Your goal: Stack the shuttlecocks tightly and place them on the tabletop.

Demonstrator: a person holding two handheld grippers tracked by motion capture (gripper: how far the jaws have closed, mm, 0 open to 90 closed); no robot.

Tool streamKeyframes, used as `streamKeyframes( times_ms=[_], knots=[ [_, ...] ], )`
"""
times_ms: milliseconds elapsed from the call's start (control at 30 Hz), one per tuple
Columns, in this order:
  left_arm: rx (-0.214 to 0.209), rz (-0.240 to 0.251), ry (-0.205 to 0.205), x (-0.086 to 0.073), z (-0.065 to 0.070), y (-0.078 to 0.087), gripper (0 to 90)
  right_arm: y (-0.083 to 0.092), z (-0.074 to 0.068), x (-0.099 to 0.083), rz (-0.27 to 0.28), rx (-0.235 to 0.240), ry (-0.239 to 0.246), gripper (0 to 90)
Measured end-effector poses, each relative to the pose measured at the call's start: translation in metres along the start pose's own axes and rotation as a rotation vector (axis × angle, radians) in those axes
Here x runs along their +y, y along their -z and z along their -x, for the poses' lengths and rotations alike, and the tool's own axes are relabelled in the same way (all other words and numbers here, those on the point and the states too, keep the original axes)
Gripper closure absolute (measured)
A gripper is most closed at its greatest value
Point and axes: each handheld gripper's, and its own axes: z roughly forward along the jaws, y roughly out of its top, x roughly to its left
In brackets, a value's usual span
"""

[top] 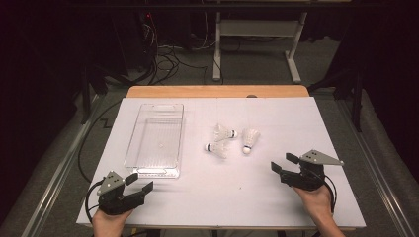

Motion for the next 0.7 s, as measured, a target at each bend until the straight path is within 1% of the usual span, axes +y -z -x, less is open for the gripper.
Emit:
streamKeyframes(
  times_ms=[433, 700],
  knots=[
    [-0.005, -0.001, 0.005, 0.0, 0.0, 0.0, 33.3, -0.013, -0.003, 0.013, -0.001, 0.02, -0.003, 31.8],
    [-0.008, 0.002, 0.005, 0.0, -0.001, 0.001, 33.3, -0.022, -0.001, 0.02, -0.015, 0.014, -0.007, 32.3]
  ],
)
